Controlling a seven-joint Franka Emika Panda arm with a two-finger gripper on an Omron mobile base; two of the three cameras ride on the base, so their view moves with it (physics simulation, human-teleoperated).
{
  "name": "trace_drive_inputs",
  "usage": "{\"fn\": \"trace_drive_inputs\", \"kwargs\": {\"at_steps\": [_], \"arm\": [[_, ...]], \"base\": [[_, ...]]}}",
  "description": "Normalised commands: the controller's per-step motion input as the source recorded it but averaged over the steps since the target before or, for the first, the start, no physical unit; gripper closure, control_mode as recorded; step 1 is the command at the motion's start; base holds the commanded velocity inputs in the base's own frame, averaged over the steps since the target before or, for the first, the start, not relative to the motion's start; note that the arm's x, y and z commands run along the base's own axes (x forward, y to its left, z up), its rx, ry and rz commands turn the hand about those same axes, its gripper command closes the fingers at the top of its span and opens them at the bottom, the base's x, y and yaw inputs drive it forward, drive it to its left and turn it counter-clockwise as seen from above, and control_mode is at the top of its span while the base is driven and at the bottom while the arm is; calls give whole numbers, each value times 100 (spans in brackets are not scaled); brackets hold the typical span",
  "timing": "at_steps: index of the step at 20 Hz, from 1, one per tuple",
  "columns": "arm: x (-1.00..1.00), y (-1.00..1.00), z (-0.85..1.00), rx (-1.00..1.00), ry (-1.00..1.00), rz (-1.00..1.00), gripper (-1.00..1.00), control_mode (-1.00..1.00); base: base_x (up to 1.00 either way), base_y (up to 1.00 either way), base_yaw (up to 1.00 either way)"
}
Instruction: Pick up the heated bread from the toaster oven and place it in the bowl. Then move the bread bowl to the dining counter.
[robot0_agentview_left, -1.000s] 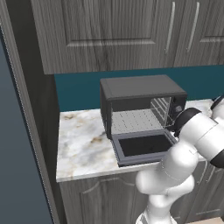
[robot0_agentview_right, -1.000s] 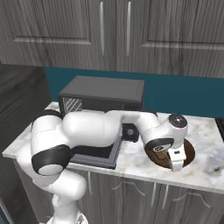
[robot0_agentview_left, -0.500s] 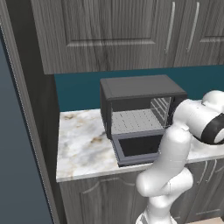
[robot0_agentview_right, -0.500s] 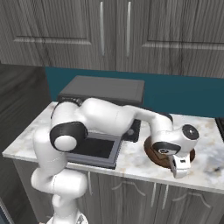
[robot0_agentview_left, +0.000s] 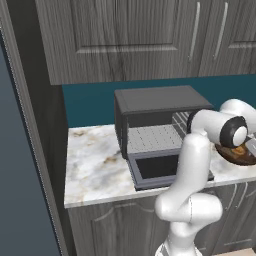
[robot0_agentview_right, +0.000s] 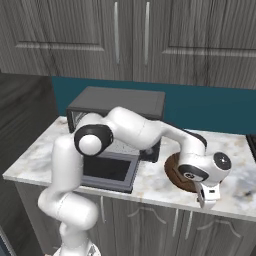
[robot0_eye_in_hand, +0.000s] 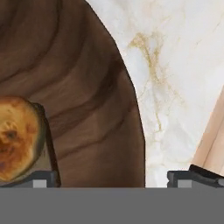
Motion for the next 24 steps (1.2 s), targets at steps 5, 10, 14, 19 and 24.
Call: {"fn": "trace_drive_inputs", "kwargs": {"at_steps": [5, 10, 14, 19, 24], "arm": [[36, 1, -28, 0, -2, 0, -100, -100], [47, 9, -26, 0, -4, -4, 100, -100], [11, 5, -1, 0, 0, -3, 100, -100], [-5, 1, 22, 0, -9, -7, 100, -100], [-25, 18, 73, 0, -22, -15, 100, -100]], "base": [[0, 0, 0], [0, 0, 0], [0, 0, 0], [0, 0, 0], [0, 0, 0]]}}
